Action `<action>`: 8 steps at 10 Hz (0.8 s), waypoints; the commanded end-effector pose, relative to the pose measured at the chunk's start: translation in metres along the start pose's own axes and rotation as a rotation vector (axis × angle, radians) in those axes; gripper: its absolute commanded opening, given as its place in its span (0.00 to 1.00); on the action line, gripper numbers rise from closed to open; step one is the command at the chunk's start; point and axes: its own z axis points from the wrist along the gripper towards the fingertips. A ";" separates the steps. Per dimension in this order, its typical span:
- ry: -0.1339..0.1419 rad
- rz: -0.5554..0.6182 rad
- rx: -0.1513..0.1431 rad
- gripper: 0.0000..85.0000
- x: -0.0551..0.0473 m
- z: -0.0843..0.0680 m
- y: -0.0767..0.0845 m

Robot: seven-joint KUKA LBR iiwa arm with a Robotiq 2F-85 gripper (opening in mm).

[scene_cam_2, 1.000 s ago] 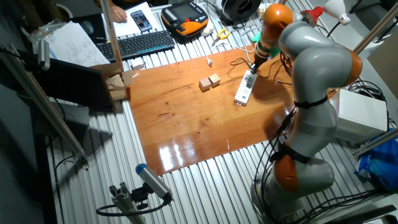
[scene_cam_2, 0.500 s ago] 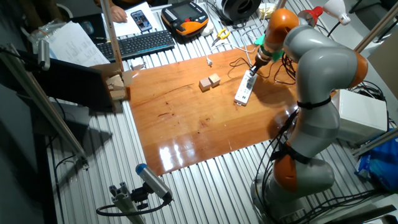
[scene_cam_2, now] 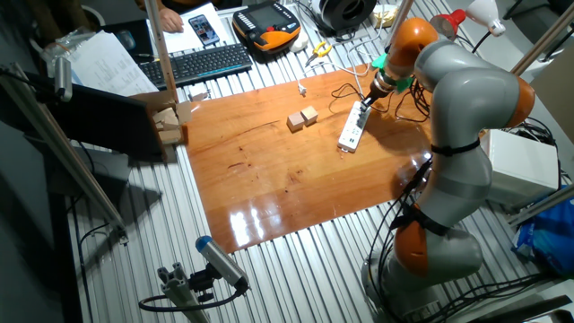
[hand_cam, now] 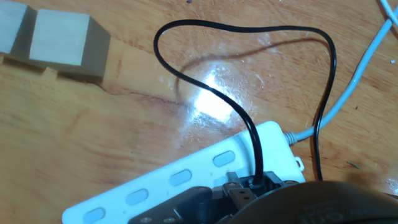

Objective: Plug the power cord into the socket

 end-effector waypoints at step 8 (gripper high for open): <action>-0.018 0.002 -0.008 0.00 0.000 0.007 0.005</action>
